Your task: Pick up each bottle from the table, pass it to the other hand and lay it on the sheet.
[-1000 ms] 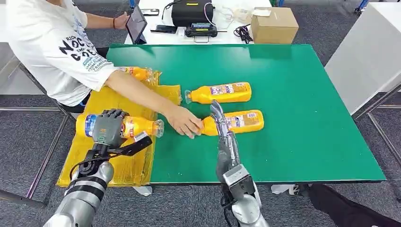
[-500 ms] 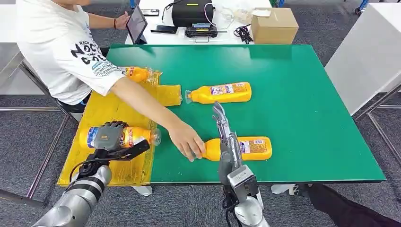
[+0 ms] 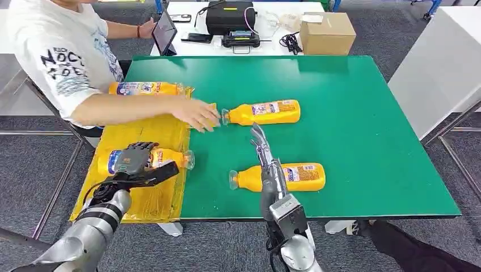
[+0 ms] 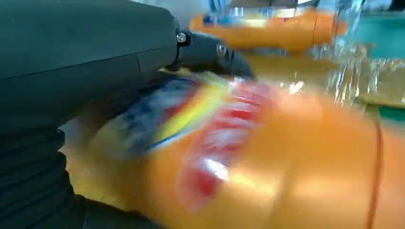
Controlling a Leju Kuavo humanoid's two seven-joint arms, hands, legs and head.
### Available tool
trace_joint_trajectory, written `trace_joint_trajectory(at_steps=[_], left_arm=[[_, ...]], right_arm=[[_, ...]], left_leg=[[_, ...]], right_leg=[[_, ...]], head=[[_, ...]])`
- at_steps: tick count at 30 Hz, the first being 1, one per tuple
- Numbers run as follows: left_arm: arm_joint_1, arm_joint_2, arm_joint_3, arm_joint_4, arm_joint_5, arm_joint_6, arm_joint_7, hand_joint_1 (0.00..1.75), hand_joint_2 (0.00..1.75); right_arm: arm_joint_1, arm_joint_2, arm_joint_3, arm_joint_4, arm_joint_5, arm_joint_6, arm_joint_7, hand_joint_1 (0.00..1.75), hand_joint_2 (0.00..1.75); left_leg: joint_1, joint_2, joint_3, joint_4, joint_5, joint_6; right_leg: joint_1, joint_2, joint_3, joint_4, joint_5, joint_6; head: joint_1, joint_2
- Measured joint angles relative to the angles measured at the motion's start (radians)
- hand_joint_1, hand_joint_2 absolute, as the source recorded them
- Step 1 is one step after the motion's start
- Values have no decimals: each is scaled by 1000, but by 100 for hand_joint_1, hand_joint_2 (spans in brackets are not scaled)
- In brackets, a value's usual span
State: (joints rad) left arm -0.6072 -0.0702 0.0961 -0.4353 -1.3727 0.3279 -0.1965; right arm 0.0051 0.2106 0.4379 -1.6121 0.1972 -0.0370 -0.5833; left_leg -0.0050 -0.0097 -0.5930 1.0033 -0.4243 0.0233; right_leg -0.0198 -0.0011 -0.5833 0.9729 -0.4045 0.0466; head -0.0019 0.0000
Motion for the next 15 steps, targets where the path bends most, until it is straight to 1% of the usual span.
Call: trace_joint_trajectory(at_steps=[4, 6, 8, 11, 15], left_arm=[[-6, 4, 8, 7, 57, -88, -32, 0, 0], [-18, 8, 24, 8, 125, -173, -67, 0, 0], [-24, 12, 44, 8, 184, -242, -94, 0, 0], [-28, 16, 61, 10, 233, -302, -116, 0, 0], [-37, 26, 95, 11, 328, -433, -154, 0, 0]], right_arm=[[-1, 2, -7, 10, -5, 8, 10, 0, 0], [-3, 5, -12, 18, -10, 11, 18, 0, 0], [-10, 6, -15, 29, -18, 14, 21, 0, 0], [-20, 10, -19, 44, -30, 21, 23, 0, 0], [-37, 15, -26, 77, -51, 28, 33, 0, 0]], left_leg=[[0, -3, 3, 0, 0, 0], [-1, -8, 7, -1, -1, 0], [-1, -11, 10, -1, -2, 0], [-1, -11, 15, -1, -4, -1], [-1, -11, 22, -1, -5, -1]], right_leg=[[0, -2, 4, 0, -1, 0], [-1, -6, 9, 0, -3, 2], [-1, -9, 14, -1, -6, 0], [-1, -9, 19, -1, -7, -2], [-1, -9, 25, -1, -7, -2]], head=[[0, 0], [0, 0], [0, 0], [0, 0], [0, 0]])
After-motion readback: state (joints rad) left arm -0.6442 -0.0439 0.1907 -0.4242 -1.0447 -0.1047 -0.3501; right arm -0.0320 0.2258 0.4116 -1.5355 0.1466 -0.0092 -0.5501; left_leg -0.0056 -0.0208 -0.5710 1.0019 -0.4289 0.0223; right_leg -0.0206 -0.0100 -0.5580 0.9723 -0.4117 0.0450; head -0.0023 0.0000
